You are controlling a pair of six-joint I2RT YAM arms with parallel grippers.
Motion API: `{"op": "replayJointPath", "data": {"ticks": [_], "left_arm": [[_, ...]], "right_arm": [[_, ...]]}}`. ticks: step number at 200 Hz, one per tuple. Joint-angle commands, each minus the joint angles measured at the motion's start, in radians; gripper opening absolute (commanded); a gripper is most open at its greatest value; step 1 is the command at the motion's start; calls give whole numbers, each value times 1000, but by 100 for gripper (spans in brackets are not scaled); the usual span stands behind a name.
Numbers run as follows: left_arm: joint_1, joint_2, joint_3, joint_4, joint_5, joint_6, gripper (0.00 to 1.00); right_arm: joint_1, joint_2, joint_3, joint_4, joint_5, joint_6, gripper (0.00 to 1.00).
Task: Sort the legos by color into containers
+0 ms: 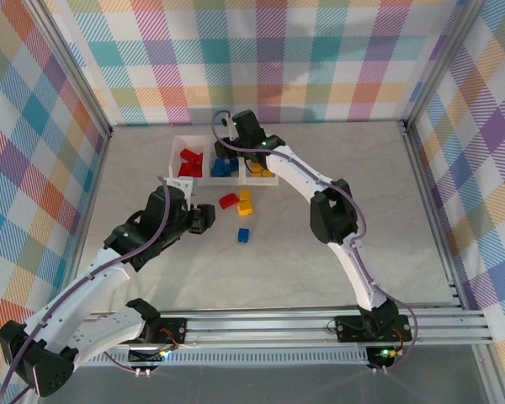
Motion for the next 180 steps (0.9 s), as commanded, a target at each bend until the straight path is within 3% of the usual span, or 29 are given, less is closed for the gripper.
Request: {"op": "replayJointPath", "data": {"ticks": [1, 19, 45, 124, 180], "left_arm": [[-13, -16, 19, -16, 1, -9, 58], [-15, -17, 16, -12, 10, -12, 58], [-15, -23, 10, 1, 24, -15, 59], [-16, -9, -39, 68, 58, -33, 59], [-19, 88, -34, 89, 75, -42, 62]], "right_arm": [[-9, 39, 120, -52, -12, -3, 55], [-11, 27, 119, -60, -8, 1, 61], [-11, -58, 16, -45, -12, -20, 62], [-12, -586, -686, 167, -45, -139, 62], [-12, -953, -1140, 269, -109, -121, 65]]}}
